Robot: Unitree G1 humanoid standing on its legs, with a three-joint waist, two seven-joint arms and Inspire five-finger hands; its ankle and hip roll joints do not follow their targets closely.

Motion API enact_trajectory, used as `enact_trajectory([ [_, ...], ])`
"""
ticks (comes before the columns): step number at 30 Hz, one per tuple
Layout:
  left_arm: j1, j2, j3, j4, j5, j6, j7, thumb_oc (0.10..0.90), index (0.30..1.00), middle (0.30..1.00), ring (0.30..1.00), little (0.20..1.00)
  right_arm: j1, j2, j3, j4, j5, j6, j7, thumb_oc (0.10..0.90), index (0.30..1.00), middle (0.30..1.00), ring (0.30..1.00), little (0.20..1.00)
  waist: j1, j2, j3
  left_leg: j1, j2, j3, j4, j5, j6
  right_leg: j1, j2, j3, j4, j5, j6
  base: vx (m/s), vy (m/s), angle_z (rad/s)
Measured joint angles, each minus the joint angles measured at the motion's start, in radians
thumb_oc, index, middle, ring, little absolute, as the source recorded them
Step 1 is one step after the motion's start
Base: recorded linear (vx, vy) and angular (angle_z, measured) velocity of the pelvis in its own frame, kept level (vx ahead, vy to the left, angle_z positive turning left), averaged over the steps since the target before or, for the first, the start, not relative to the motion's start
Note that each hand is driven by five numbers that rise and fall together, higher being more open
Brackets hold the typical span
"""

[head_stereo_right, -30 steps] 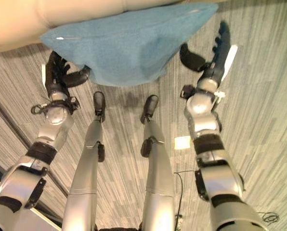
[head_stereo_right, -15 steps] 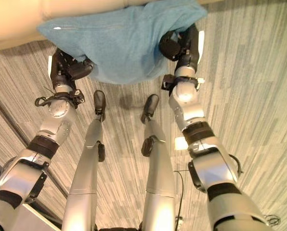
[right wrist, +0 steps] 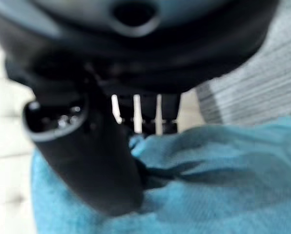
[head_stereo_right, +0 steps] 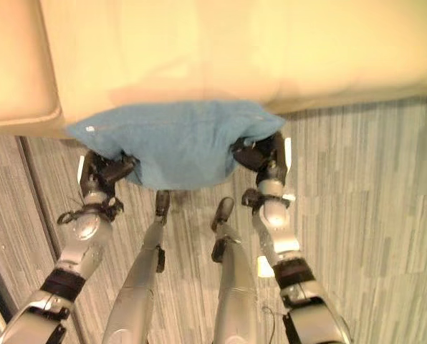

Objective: Pick up all the scattered cushions and arrange them neatly on the sofa.

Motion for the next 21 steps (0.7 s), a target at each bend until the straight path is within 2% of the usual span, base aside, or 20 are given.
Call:
enact_trajectory([
  [1, 0.032, 0.0, -0.005, -0.007, 0.0, -0.002, -0.006, 0.4, 0.3, 0.3, 0.3, 0.3, 0.037, 0.001, 0.002, -0.021, -0.011, -0.005, 0.005, 0.4, 0.3, 0.3, 0.3, 0.3, -0.001, 0.0, -0.024, 0.017, -0.001, -0.004, -0.004, -0.005, 0.002, 0.018, 0.0, -0.002, -0.006, -0.009, 0.008, 0.18, -0.136, 0.09],
  [2, 0.079, -0.004, -0.004, -0.027, 0.0, -0.001, -0.015, 0.4, 0.3, 0.3, 0.3, 0.3, 0.085, 0.003, -0.005, -0.056, -0.032, -0.007, 0.011, 0.4, 0.3, 0.3, 0.3, 0.3, 0.001, 0.001, -0.041, 0.07, 0.003, -0.004, -0.007, -0.023, -0.002, 0.081, 0.003, -0.011, -0.016, -0.016, 0.006, 0.15, -0.104, 0.1],
  [5, 0.118, 0.005, -0.006, -0.046, 0.0, -0.001, -0.018, 0.4, 0.3, 0.3, 0.3, 0.3, 0.124, 0.005, -0.01, -0.075, -0.043, -0.006, 0.014, 0.4, 0.3, 0.3, 0.3, 0.3, 0.0, 0.001, -0.044, 0.154, 0.012, -0.017, -0.023, -0.025, -0.003, 0.182, 0.012, -0.029, -0.046, -0.021, 0.009, 0.15, -0.104, 0.13],
  [6, 0.148, 0.007, -0.007, -0.066, 0.0, -0.003, -0.033, 0.4, 0.3, 0.3, 0.3, 0.3, 0.169, 0.009, -0.019, -0.113, -0.049, -0.007, 0.016, 0.4, 0.3, 0.3, 0.3, 0.3, 0.0, 0.003, -0.049, 0.217, 0.019, -0.028, -0.035, -0.029, -0.004, 0.258, 0.023, -0.045, -0.072, -0.023, 0.01, 0.16, -0.109, 0.19],
  [7, 0.159, 0.016, -0.007, -0.081, 0.0, -0.003, -0.036, 0.4, 0.3, 0.3, 0.3, 0.3, 0.176, 0.009, -0.023, -0.127, -0.053, -0.007, 0.021, 0.4, 0.3, 0.3, 0.3, 0.3, -0.002, 0.004, -0.05, 0.242, 0.022, -0.034, -0.035, -0.036, -0.007, 0.291, 0.025, -0.052, -0.084, -0.025, 0.011, 0.15, -0.102, 0.18],
  [11, 0.19, 0.037, -0.002, -0.129, 0.006, -0.011, -0.041, 0.4, 0.3, 0.3, 0.3, 0.3, 0.192, 0.008, -0.037, -0.176, -0.088, -0.009, 0.027, 0.4, 0.3, 0.3, 0.3, 0.3, 0.004, 0.009, -0.062, 0.323, 0.032, -0.036, -0.032, -0.057, -0.013, 0.39, 0.043, -0.058, -0.119, -0.036, 0.018, 0.12, -0.08, 0.03],
  [14, 0.192, 0.033, 0.007, -0.129, 0.008, -0.011, -0.057, 0.4, 0.3, 0.3, 0.3, 0.3, 0.203, 0.005, -0.048, -0.181, -0.099, -0.002, 0.033, 0.4, 0.3, 0.3, 0.3, 0.3, 0.017, 0.004, -0.067, 0.383, 0.03, -0.034, 0.028, -0.08, -0.036, 0.497, 0.052, -0.066, -0.147, -0.056, 0.014, 0.13, -0.026, 0.11],
  [16, 0.197, 0.031, 0.003, -0.129, 0.008, -0.011, -0.057, 0.4, 0.3, 0.3, 0.3, 0.3, 0.207, 0.002, -0.048, -0.184, -0.109, -0.002, 0.037, 0.4, 0.3, 0.3, 0.3, 0.3, 0.02, 0.005, -0.093, 0.39, 0.025, -0.033, 0.042, -0.082, -0.038, 0.523, 0.055, -0.077, -0.16, -0.065, 0.011, 0.21, -0.023, 0.21],
  [17, 0.198, 0.019, -0.001, -0.129, 0.008, -0.011, -0.057, 0.4, 0.3, 0.3, 0.3, 0.3, 0.218, -0.006, -0.057, -0.191, -0.11, -0.002, 0.043, 0.4, 0.3, 0.3, 0.3, 0.3, 0.021, 0.01, -0.104, 0.394, 0.024, -0.013, 0.058, -0.089, -0.041, 0.551, 0.06, -0.084, -0.168, -0.078, 0.003, 0.17, 0.008, 0.3],
  [19, 0.208, 0.005, -0.023, -0.128, 0.008, -0.011, -0.057, 0.4, 0.3, 0.3, 0.3, 0.3, 0.25, -0.011, -0.074, -0.201, -0.11, 0.0, 0.044, 0.4, 0.3, 0.3, 0.3, 0.3, 0.021, -0.001, -0.139, 0.38, 0.021, 0.055, 0.083, -0.089, -0.041, 0.565, 0.058, -0.1, -0.176, -0.084, 0.005, 0.32, 0.126, 0.21],
  [20, 0.224, 0.01, -0.027, -0.125, 0.008, -0.01, -0.057, 0.4, 0.3, 0.3, 0.3, 0.3, 0.25, -0.001, -0.078, -0.202, -0.11, 0.018, 0.044, 0.4, 0.3, 0.3, 0.3, 0.3, 0.028, -0.03, -0.153, 0.331, 0.003, 0.129, 0.13, -0.112, -0.026, 0.587, 0.059, -0.075, -0.241, -0.051, -0.024, 0.41, 0.185, -0.22],
  [21, 0.244, 0.011, -0.03, -0.125, 0.008, -0.006, -0.058, 0.4, 0.3, 0.3, 0.3, 0.3, 0.252, 0.0, -0.079, -0.202, -0.111, 0.032, 0.046, 0.4, 0.3, 0.3, 0.3, 0.3, 0.032, -0.031, -0.154, 0.376, -0.006, 0.132, 0.059, -0.115, 0.008, 0.621, 0.065, -0.056, -0.273, -0.033, -0.011, 0.35, 0.175, -0.62],
])
